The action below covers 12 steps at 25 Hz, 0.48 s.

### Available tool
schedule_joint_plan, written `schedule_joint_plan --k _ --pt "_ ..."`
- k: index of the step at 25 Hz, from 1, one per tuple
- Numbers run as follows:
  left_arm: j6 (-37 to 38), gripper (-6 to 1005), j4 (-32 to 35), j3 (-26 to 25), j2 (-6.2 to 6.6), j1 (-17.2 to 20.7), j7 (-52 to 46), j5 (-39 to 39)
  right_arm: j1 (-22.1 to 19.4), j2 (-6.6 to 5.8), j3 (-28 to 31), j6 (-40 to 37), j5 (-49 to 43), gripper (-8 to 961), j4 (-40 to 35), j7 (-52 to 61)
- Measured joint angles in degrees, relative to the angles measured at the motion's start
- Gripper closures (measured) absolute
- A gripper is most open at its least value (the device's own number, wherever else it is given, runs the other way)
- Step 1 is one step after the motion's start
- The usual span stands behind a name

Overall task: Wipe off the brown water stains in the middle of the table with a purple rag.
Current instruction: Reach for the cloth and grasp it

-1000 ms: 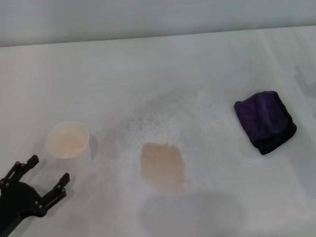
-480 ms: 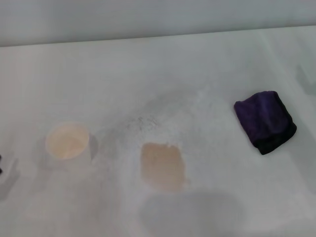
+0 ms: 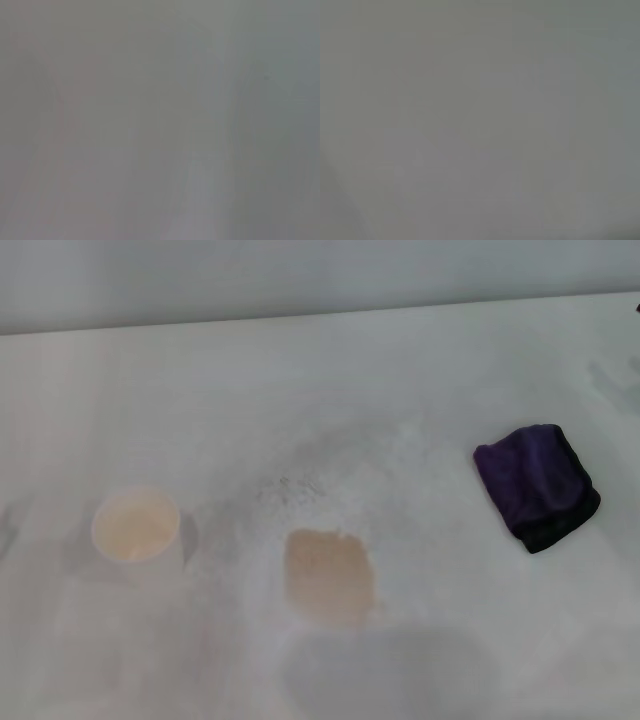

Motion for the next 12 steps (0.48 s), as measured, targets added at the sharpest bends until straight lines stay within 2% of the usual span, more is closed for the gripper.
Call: schedule_joint_plan --k 2,5,8,12 --pt "-0.30 122 0.15 -0.02 0.10 -0.94 0.84 -0.09 0.91 -1.41 -0.18 0.94 -9.56 215 -4.16 9.64" --pt "-0.50 122 0.70 -0.04 0.10 -1.84 1.96 -0.18 2.20 -2.65 -0.54 4.96 -20.70 215 -10.64 22.03" --pt "-0.57 122 0.87 -0.09 0.07 -2.47 2.34 -0.69 3.49 -2.61 -0.88 10.14 -31.25 215 -18.21 30.85" --pt "-0.96 122 1.21 -0.12 0.13 -3.41 2.40 -1.70 6.59 -1.77 -3.36 18.73 -46.63 216 -28.79 41.60"
